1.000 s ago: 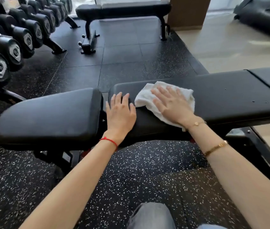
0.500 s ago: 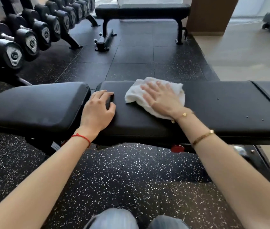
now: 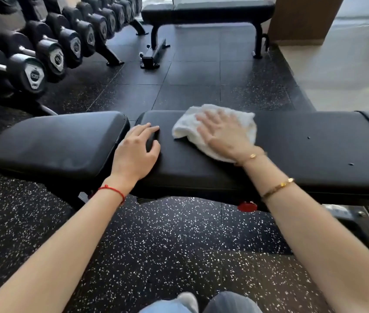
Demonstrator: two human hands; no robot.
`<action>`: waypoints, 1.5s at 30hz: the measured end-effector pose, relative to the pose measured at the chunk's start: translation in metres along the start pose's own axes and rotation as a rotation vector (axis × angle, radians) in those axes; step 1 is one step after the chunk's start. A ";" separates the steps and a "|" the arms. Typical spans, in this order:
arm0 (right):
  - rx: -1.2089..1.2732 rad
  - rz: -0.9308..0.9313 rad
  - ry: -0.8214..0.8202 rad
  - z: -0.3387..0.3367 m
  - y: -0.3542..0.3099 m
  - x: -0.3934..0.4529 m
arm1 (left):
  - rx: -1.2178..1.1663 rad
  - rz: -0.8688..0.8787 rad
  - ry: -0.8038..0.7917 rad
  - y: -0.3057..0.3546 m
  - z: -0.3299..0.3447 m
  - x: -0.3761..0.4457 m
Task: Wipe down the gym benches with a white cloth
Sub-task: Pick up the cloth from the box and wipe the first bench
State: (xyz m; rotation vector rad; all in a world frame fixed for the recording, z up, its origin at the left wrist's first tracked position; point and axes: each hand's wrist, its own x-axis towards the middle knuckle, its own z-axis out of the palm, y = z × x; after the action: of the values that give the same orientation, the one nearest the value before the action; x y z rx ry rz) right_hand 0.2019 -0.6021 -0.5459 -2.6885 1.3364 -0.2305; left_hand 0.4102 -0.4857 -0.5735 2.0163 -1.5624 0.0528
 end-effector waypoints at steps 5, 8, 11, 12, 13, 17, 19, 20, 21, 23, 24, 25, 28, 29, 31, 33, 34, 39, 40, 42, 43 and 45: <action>0.122 -0.158 -0.005 0.012 -0.009 -0.060 | -0.014 -0.011 -0.050 -0.003 -0.002 -0.001; 0.103 -0.041 -0.002 0.002 0.042 -0.069 | -0.022 -0.023 -0.058 -0.001 -0.002 -0.002; 0.050 0.109 -0.014 -0.009 0.070 -0.036 | -0.016 -0.027 -0.048 0.002 0.000 -0.003; 0.036 0.130 -0.016 -0.010 0.066 -0.022 | -0.011 -0.029 -0.045 0.003 0.000 -0.003; 0.027 0.135 -0.027 -0.009 0.057 -0.011 | -0.007 -0.035 -0.044 0.004 0.001 -0.004; 0.040 -0.020 -0.050 0.002 0.014 -0.021 | 0.021 -0.050 -0.057 0.008 -0.002 -0.004; 0.086 -0.113 -0.023 0.003 0.011 -0.055 | 0.040 -0.052 -0.059 0.010 -0.003 -0.004; 0.111 -0.138 -0.009 0.004 0.014 -0.072 | 0.039 -0.053 -0.058 0.011 -0.003 -0.004; 0.129 -0.140 0.001 0.004 0.020 -0.087 | 0.032 -0.054 -0.053 0.013 -0.003 -0.005; 0.127 -0.080 0.005 0.001 0.042 -0.101 | 0.006 -0.051 -0.031 0.017 -0.004 -0.005; 0.110 -0.024 0.007 -0.002 0.055 -0.098 | -0.008 -0.049 -0.017 0.021 -0.004 -0.006; 0.091 0.045 0.007 -0.005 0.068 -0.090 | -0.019 -0.047 -0.006 0.025 -0.004 -0.007; 0.050 0.207 0.002 -0.014 0.080 -0.045 | -0.011 -0.025 0.009 0.039 -0.001 -0.011; 0.036 0.218 -0.008 -0.015 0.074 -0.032 | -0.005 -0.022 0.012 0.044 0.001 -0.012; 0.031 0.164 -0.030 -0.012 0.056 -0.022 | 0.004 -0.036 0.004 0.055 0.006 -0.014; 0.041 0.065 -0.033 -0.008 0.041 -0.036 | 0.032 -0.042 -0.014 0.064 0.012 -0.017; 0.056 0.031 -0.031 -0.006 0.039 -0.051 | 0.042 -0.037 -0.018 0.069 0.015 -0.018; 0.110 0.059 0.016 -0.009 0.084 -0.119 | 0.007 -0.016 -0.031 0.094 0.028 -0.017; 0.092 0.113 0.034 -0.011 0.100 -0.120 | 0.008 -0.012 -0.043 0.099 0.030 -0.017; 0.031 0.229 0.047 -0.019 0.133 -0.103 | 0.032 -0.002 -0.066 0.106 0.035 -0.019; 0.011 0.283 0.043 -0.023 0.145 -0.087 | 0.052 0.003 -0.070 0.108 0.036 -0.020; 0.004 0.355 0.034 -0.029 0.151 -0.054 | 0.076 0.008 -0.070 0.109 0.038 -0.022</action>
State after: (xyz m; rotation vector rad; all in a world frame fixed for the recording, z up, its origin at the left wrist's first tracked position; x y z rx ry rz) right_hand 0.0464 -0.6512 -0.5495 -2.3964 1.7853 -0.2392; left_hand 0.2937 -0.4994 -0.5679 2.0909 -1.6347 0.0466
